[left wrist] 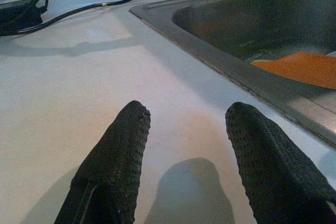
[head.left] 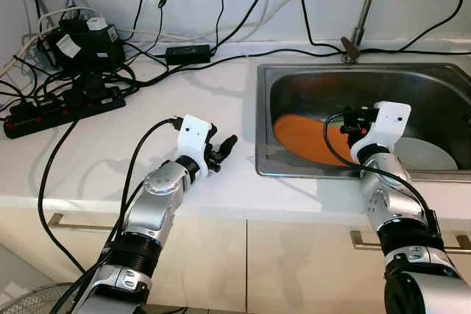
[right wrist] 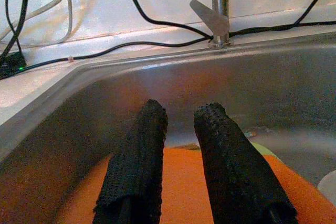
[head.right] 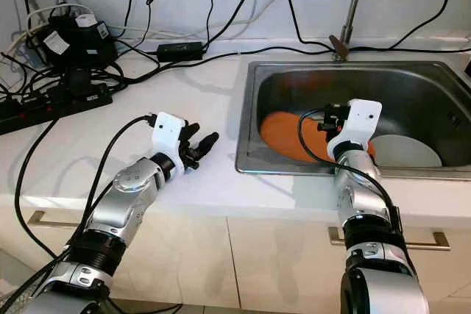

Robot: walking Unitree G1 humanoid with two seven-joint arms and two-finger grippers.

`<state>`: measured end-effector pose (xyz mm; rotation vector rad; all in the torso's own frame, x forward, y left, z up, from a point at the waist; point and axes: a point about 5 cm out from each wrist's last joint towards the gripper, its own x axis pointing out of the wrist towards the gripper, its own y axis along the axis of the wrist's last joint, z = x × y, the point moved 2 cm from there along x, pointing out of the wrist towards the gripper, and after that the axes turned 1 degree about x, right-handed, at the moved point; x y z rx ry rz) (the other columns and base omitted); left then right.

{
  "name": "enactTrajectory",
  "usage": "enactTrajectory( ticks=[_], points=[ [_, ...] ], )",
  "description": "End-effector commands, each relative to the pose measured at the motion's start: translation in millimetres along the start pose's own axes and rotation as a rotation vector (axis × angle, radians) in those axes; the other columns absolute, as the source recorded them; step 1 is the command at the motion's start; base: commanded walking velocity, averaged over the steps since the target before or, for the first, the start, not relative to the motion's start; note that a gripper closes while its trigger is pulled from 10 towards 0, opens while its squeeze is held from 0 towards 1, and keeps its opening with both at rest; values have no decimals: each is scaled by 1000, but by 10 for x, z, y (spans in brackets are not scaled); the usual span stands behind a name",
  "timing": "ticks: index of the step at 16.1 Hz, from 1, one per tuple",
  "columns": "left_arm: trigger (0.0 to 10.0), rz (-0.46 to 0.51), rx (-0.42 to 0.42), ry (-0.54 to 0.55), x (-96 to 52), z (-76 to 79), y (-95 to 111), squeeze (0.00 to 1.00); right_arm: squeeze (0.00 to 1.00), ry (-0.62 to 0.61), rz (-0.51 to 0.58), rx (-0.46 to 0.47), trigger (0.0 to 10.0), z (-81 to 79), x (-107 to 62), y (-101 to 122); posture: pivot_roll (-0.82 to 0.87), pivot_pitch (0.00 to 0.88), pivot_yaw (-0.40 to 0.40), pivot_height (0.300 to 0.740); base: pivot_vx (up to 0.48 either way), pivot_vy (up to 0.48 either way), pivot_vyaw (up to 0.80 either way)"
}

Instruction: Kitchen organization

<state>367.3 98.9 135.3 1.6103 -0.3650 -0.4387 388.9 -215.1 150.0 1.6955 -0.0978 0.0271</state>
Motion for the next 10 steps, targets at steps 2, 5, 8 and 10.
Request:
enactTrajectory(
  ticks=[2, 5, 8, 10],
  points=[
    [10000, 3, 7, 27, -6, -40, -5, 0, 0, 16, 23, -14, 10000, -65, 48, 76, 36, 0, 57, 740, 0, 0, 0],
    [10000, 91, -7, 132, -14, -140, 104, 0, 0, 26, 63, -19, 10000, -105, 32, 110, 32, 0, 58, 740, 0, 0, 0],
    [10000, 178, 26, 259, -48, -275, 244, 0, 0, 57, 127, -32, 10000, -177, 16, 199, 28, 0, 57, 740, 0, 0, 0],
    [10000, 229, 96, 344, -81, -354, 327, 0, 0, 73, 218, -79, 10000, -248, -17, 322, 29, 0, 56, 740, 0, 0, 0]
  ],
)
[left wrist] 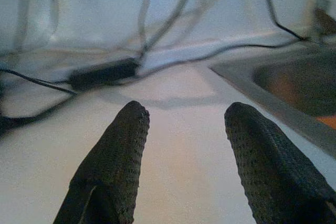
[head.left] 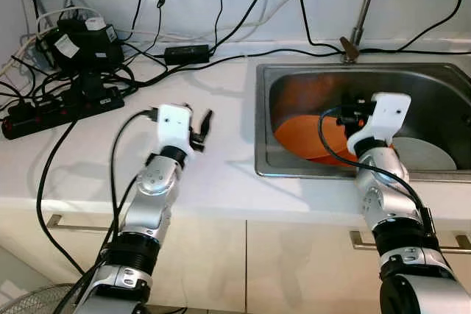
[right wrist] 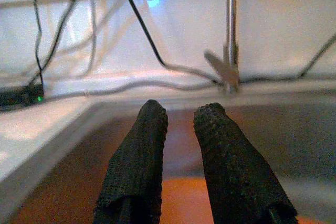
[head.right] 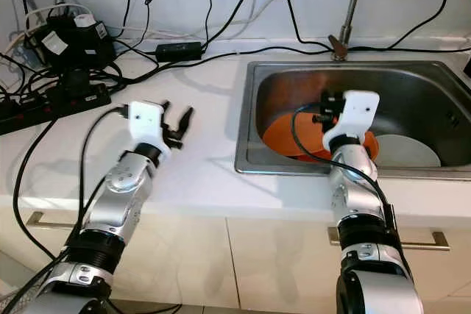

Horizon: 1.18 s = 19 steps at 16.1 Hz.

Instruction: Kitchen organization

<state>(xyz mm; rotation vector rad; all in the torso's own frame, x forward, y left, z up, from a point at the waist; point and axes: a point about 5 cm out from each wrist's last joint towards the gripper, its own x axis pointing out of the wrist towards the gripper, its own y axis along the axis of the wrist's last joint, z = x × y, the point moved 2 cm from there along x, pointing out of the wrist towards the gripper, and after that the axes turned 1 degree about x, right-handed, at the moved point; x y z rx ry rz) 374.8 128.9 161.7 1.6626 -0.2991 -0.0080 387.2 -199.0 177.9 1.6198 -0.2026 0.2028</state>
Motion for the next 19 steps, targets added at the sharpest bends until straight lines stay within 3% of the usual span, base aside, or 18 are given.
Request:
enactTrajectory(
  ticks=[1, 6, 13, 19],
  points=[
    [10000, 32, 24, 26, 47, -41, 96, 0, 0, 17, 54, -24, 10000, -58, 1, 87, 28, 0, 56, 740, 0, 0, 0],
    [10000, 83, 12, 110, 89, -88, 193, 0, 0, 30, 57, -60, 10000, -145, -70, 21, 28, 0, 59, 740, 0, 0, 0],
    [10000, 84, 14, 120, 72, -66, 166, 0, 0, 34, 56, -46, 10000, -200, -98, -9, 14, 0, 67, 740, 0, 0, 0],
    [10000, 76, 18, 128, 75, -77, 144, 0, 0, 43, 45, -57, 10000, -215, -96, -28, 8, 0, 71, 740, 0, -278, 0]
  ],
)
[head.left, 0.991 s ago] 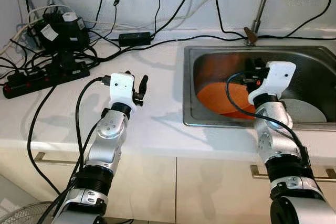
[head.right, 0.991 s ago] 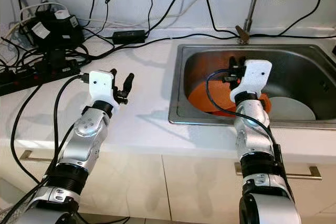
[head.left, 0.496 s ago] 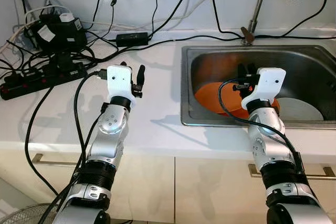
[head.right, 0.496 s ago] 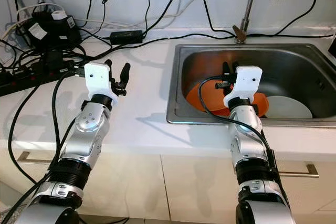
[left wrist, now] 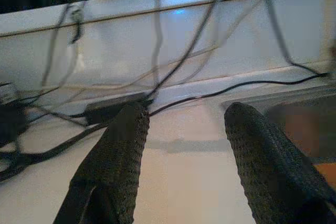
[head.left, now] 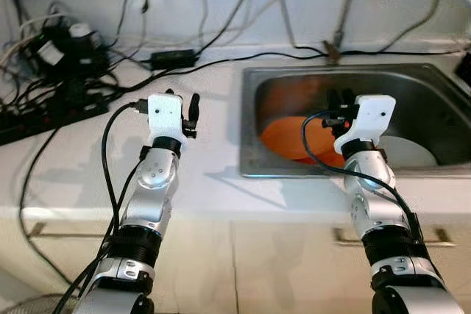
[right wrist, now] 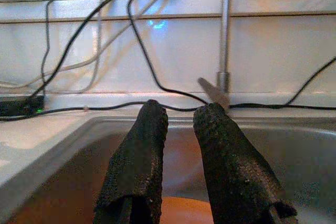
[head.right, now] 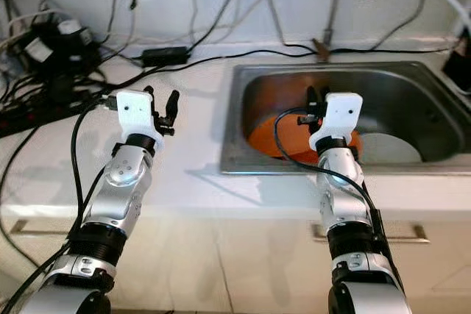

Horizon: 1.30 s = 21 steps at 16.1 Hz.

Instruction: Kitchen organization

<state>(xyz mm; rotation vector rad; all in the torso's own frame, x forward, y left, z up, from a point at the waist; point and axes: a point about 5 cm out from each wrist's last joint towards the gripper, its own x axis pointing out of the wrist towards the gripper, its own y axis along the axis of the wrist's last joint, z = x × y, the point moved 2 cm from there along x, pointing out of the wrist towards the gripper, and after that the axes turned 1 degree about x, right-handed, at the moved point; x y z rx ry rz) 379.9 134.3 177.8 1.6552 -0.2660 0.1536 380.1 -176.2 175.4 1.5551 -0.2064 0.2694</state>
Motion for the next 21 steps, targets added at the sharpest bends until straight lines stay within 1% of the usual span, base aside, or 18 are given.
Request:
enactTrajectory(
  ticks=[1, 12, 17, 20, 21],
  points=[
    [10000, 3, 7, 2, 9, 5, 3, 0, 0, -6, -1, -2, 10000, 8, -21, -9, 10, 0, 71, 740, 0, -307, 0],
    [10000, -1, 16, 31, 21, -43, 9, 0, 0, -8, -18, -11, 10000, 21, -25, -32, 18, 0, 59, 740, 0, -320, 0],
    [10000, -10, 21, 40, 14, -68, -10, 0, 0, 7, -41, -57, 10000, 15, -29, -64, 15, 0, 62, 740, 0, -346, 84],
    [10000, -16, 23, 35, 5, -58, -27, 0, 0, 12, -44, -37, 10000, 5, -38, -76, 12, 0, 63, 740, 0, -341, 148],
    [10000, -19, 25, 30, 6, -47, -35, 0, 0, 15, -46, -44, 10000, 2, -37, -79, 11, 0, 66, 740, 0, -341, 0]
  ],
)
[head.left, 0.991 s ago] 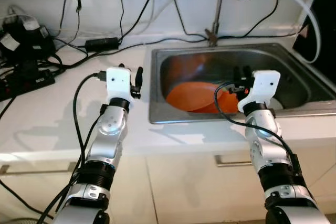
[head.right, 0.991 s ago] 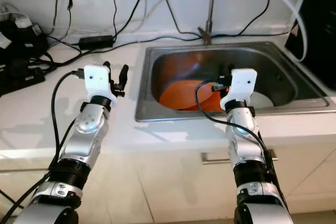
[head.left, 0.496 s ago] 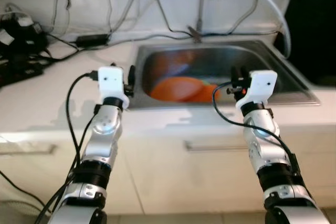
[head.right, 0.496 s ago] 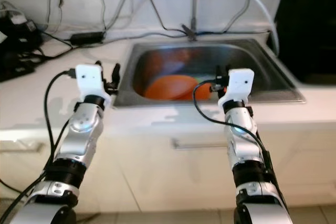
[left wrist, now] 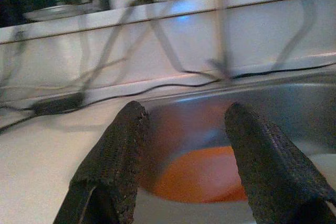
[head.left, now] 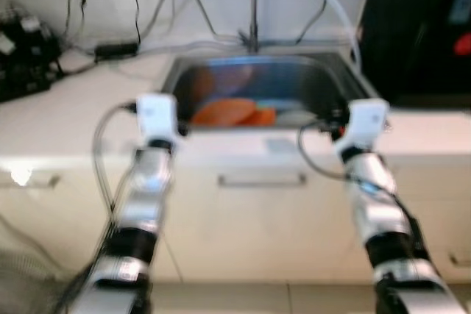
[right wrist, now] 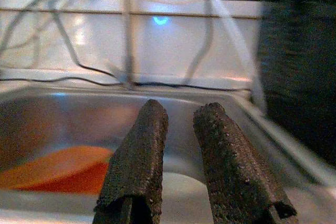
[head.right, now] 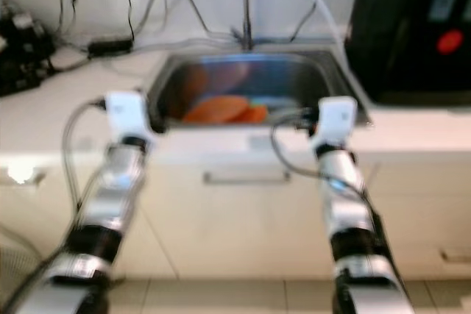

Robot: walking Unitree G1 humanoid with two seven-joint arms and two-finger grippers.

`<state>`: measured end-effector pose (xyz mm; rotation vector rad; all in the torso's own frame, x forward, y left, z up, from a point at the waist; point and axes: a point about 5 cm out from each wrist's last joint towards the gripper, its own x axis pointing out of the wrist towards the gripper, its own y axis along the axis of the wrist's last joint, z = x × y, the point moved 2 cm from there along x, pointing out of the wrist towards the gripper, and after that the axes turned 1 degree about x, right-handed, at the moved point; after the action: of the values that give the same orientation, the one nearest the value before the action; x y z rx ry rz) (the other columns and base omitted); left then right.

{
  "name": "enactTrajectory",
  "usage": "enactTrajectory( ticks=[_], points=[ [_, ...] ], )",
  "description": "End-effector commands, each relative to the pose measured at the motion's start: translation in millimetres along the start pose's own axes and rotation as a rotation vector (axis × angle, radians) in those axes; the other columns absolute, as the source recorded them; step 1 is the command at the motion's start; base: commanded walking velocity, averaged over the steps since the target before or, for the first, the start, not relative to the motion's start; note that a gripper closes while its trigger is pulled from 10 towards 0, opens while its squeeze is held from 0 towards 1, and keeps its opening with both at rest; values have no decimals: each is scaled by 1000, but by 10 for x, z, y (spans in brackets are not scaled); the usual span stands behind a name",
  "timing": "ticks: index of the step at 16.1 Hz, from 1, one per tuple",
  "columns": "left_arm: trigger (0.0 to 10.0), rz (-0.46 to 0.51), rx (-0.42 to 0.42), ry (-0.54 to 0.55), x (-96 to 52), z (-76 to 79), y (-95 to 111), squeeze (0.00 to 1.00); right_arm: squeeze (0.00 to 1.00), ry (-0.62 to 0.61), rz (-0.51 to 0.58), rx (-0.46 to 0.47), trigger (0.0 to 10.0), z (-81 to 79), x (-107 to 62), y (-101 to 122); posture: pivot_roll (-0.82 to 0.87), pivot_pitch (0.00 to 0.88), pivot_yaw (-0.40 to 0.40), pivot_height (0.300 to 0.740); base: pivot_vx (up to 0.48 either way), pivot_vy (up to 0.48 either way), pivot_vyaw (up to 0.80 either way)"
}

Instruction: Kitchen organization

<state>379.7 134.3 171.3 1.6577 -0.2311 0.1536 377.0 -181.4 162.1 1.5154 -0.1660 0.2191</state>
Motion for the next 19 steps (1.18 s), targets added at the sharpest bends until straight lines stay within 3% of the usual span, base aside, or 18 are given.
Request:
enactTrajectory(
  ticks=[1, 19],
  points=[
    [10000, 3, 23, 9, 25, -54, 26, 0, 0, 15, 11, -2, 10000, -49, 33, 41, 10, 0, 67, 740, 0, -341, 0],
    [10000, -19, 27, -12, 15, -25, -34, 0, 0, 15, -16, 7, 10000, -83, 15, -25, -2, 0, 64, 740, 0, -339, 0]
  ],
)
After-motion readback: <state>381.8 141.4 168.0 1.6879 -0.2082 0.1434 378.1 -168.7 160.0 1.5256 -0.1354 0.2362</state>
